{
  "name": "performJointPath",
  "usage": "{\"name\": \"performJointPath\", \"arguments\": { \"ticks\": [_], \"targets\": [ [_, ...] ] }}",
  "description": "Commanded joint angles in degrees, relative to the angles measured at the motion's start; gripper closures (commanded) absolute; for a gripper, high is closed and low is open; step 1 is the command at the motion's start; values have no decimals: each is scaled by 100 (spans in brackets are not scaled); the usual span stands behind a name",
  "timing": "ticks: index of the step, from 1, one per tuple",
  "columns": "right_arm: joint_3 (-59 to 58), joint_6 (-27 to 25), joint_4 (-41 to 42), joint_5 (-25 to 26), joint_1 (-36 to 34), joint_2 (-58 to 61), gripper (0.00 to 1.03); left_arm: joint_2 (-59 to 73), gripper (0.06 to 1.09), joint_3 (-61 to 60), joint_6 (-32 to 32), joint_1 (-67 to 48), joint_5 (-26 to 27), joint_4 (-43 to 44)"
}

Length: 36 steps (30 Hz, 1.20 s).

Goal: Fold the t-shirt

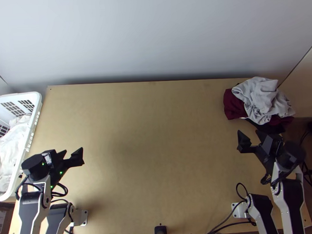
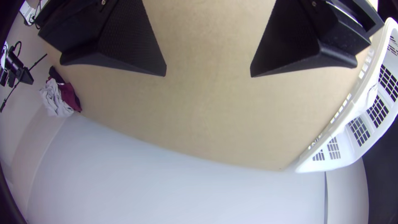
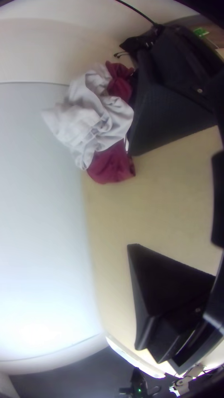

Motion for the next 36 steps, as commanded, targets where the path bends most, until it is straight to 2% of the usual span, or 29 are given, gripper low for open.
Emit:
{"name": "performJointPath", "arguments": {
  "ticks": [1,4,7,13,18,21,28,32,36],
  "targets": [
    [-1064,311,1497,56,402,-344,4,-415,10,-933,210,73,2,1244],
    [-1539,355,2341,118,631,-344,4,-415,10,-1319,183,-120,2,1789],
    [-1960,241,2851,311,956,-379,4,-459,10,-1662,183,-296,2,2114],
    [-2040,443,3000,478,1062,-660,4,-952,10,-1935,157,-410,2,2298],
    [-2057,469,2385,478,1114,-1627,4,-2296,10,-2066,245,-410,-77,1648],
    [-2057,399,1427,469,1255,-2963,4,-2384,10,-2066,341,-358,-253,1630],
    [-2066,170,706,478,1273,-2972,4,-2393,10,-2075,280,-454,-323,1560],
    [-2075,188,627,566,1299,-2954,4,-2393,10,-2075,130,-516,-358,1543],
    [-2075,197,583,759,1290,-2945,4,-2437,10,-2075,43,-516,-604,1490]
  ]
}}
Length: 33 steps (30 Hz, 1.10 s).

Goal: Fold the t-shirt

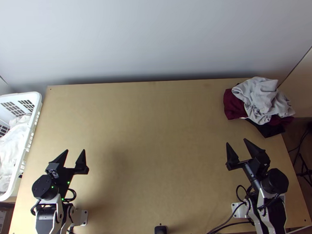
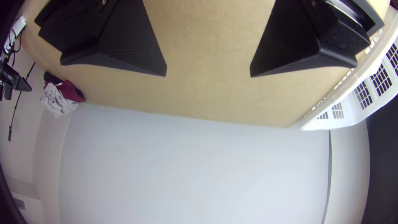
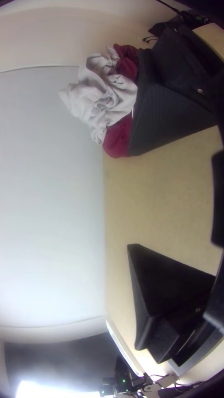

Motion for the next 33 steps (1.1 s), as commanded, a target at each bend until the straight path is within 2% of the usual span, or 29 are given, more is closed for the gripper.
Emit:
{"name": "performJointPath", "arguments": {
  "ticks": [1,33],
  "targets": [
    [-14,-22,-261,257,12,-115,4,-180,10,-25,-137,-33,-290,-141],
    [-14,-22,-261,266,12,-115,4,-320,10,-25,-137,-24,-299,-150]
  ]
}}
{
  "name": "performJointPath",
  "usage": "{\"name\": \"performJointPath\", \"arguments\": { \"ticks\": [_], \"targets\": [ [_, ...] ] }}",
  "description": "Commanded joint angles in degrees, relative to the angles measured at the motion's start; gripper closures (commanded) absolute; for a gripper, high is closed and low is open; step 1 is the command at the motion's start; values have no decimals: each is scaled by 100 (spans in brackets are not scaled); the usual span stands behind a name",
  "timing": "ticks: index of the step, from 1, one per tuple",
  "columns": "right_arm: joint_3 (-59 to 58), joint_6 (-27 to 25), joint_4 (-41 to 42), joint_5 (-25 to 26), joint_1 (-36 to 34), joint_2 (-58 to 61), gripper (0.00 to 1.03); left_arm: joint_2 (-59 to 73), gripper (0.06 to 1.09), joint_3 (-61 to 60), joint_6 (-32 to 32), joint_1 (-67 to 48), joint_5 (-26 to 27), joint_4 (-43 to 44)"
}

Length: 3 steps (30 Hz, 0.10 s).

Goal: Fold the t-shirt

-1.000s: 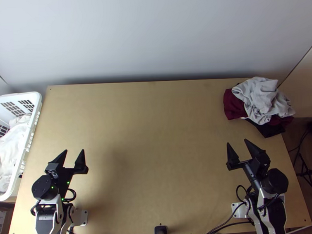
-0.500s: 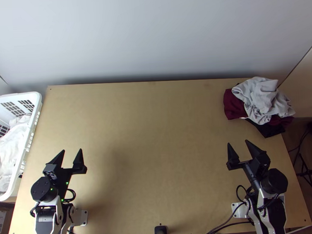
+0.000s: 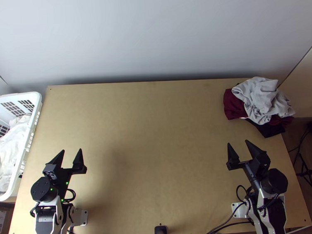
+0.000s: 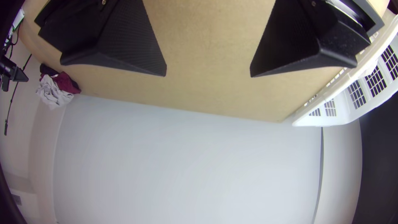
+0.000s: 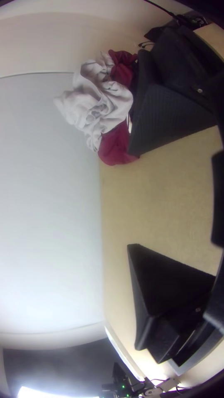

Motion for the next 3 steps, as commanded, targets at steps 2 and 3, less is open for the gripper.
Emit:
{"name": "performJointPath", "arguments": {
  "ticks": [2,3],
  "targets": [
    [2,0,-1,8,1,1,4,1,10,1,8,0,3,-3],
    [2,0,-1,8,1,1,4,1,10,1,8,0,3,-3]
  ]
}}
